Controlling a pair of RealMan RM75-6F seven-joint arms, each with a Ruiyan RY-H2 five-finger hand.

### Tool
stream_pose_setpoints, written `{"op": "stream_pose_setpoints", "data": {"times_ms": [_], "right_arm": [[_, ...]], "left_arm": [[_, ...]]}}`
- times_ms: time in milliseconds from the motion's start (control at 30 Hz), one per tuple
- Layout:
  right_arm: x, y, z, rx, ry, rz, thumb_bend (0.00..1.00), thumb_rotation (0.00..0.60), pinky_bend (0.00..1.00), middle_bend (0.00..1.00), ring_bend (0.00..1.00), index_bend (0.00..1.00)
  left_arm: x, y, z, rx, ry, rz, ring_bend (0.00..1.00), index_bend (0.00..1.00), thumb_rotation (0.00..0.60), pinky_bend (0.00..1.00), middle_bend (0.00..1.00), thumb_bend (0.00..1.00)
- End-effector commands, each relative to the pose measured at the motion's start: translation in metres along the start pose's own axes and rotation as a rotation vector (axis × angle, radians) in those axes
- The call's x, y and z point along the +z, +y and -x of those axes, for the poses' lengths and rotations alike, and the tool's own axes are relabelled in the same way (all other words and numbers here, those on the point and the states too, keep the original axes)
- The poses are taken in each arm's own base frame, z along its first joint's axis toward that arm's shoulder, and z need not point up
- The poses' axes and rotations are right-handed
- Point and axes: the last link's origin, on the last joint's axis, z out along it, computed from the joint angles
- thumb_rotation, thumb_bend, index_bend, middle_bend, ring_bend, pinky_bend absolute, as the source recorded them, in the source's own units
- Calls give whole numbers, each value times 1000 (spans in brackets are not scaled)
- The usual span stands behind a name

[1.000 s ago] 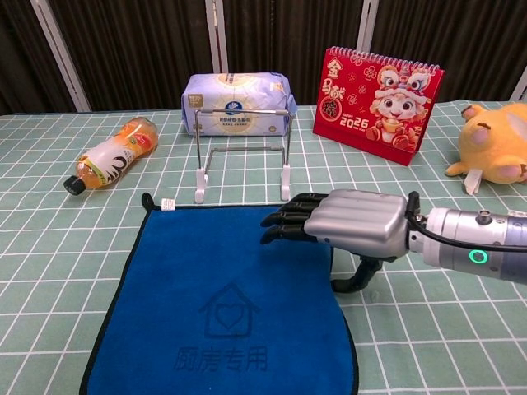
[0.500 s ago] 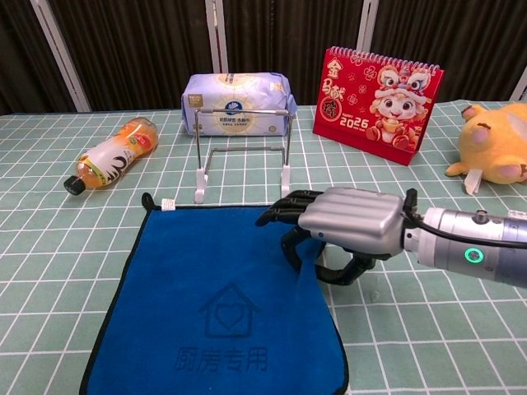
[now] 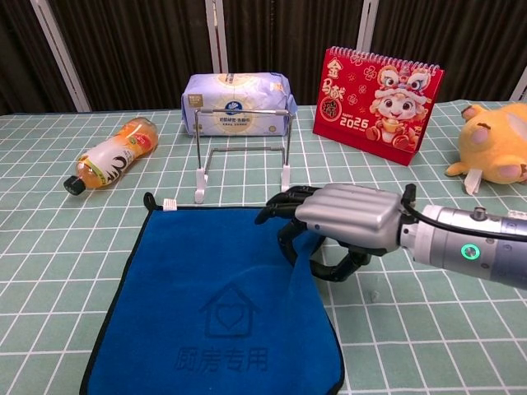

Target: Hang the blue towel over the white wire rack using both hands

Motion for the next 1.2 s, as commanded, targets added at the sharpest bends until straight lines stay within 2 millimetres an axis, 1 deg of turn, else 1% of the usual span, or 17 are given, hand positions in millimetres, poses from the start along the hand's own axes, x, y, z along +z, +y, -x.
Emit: {"op": "stream_pose_setpoints", "data": {"times_ms": [33, 233, 433, 567, 733, 1000, 1200], "right_arm": [[1, -1, 1, 16, 2, 7, 559, 600, 49, 111, 0, 576], [3, -4, 0, 32, 10, 8, 560, 600, 50, 112, 0, 575], [4, -8, 1, 48, 17, 4, 560, 600, 50, 112, 0, 576], [4, -9, 1, 63, 22, 4, 560, 600, 61, 112, 0, 575], [5, -9, 2, 73, 26, 5, 560, 600, 64, 112, 0, 576], [6, -8, 0, 68, 27, 8, 560, 600, 64, 112, 0, 586], [5, -7, 0, 75, 29, 12, 561, 600, 64, 112, 0, 591]], "left_arm": [[32, 24, 28, -65, -34, 163, 0, 401, 600, 0, 0, 260], [44, 35, 52, -97, -57, 232, 0, 415, 600, 0, 0, 259], [53, 51, 68, -158, -77, 280, 0, 415, 600, 0, 0, 260], [57, 61, 76, -194, -84, 289, 0, 415, 600, 0, 0, 260], [63, 73, 91, -227, -118, 298, 0, 415, 600, 0, 0, 261], [70, 79, 103, -198, -145, 308, 0, 415, 600, 0, 0, 259], [71, 85, 108, -207, -151, 316, 0, 414, 600, 0, 0, 261]]}}
